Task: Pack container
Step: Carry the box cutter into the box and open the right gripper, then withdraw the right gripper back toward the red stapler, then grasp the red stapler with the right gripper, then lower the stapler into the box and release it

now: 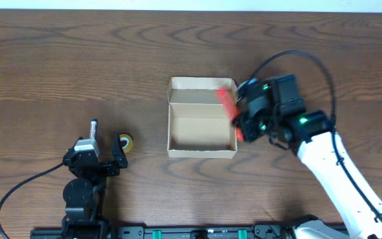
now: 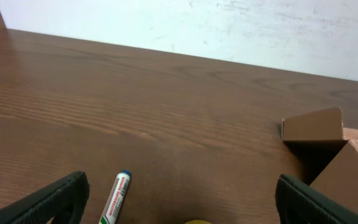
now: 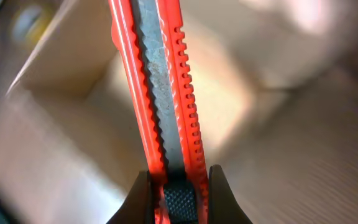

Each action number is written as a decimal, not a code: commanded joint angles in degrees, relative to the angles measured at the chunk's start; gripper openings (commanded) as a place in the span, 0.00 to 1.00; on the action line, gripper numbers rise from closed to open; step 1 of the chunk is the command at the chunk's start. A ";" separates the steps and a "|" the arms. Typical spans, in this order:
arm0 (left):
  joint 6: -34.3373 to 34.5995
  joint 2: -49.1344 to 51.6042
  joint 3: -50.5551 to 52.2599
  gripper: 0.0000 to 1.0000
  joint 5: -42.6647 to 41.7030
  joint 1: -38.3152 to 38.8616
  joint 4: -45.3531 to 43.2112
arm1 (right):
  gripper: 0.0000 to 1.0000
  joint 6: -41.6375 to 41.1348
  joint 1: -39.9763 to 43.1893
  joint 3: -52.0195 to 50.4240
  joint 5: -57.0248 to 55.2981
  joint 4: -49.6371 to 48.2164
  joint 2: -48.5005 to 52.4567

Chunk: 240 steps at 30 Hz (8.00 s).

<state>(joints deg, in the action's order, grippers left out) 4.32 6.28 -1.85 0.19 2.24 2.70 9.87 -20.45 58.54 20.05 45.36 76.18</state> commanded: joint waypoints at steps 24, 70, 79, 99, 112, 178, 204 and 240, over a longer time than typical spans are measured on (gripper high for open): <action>1.70 0.04 1.57 0.95 -0.24 -0.35 1.68 | 0.01 42.66 -10.21 12.63 -11.56 3.26 14.60; 2.12 0.04 1.57 0.95 -0.22 -0.35 1.68 | 0.84 25.11 -10.49 25.09 -13.16 5.70 25.99; 2.14 0.04 1.57 0.95 -0.22 -0.35 1.68 | 0.99 -8.72 -2.73 38.03 -28.76 10.25 18.73; 2.14 0.04 1.57 0.95 -0.22 -0.35 1.70 | 0.88 -29.73 25.24 23.91 -26.27 24.57 15.56; 2.14 0.04 1.57 0.95 -0.24 -0.35 1.70 | 0.87 -21.33 30.80 11.52 -25.59 13.05 20.72; 2.60 0.04 1.57 0.95 -0.24 -0.35 1.68 | 0.01 32.15 2.21 20.63 -8.00 16.74 14.49; 2.62 0.04 1.57 0.95 -1.16 -0.35 1.68 | 0.01 51.39 -15.02 29.99 -10.78 17.25 23.08; 2.58 0.04 1.55 0.95 -1.11 -0.35 1.68 | 0.29 56.39 -12.96 29.97 -7.74 16.74 41.81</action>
<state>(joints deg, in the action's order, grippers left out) 6.24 6.28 -1.85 -0.05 2.24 2.70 66.98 -33.34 87.37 10.76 62.11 117.91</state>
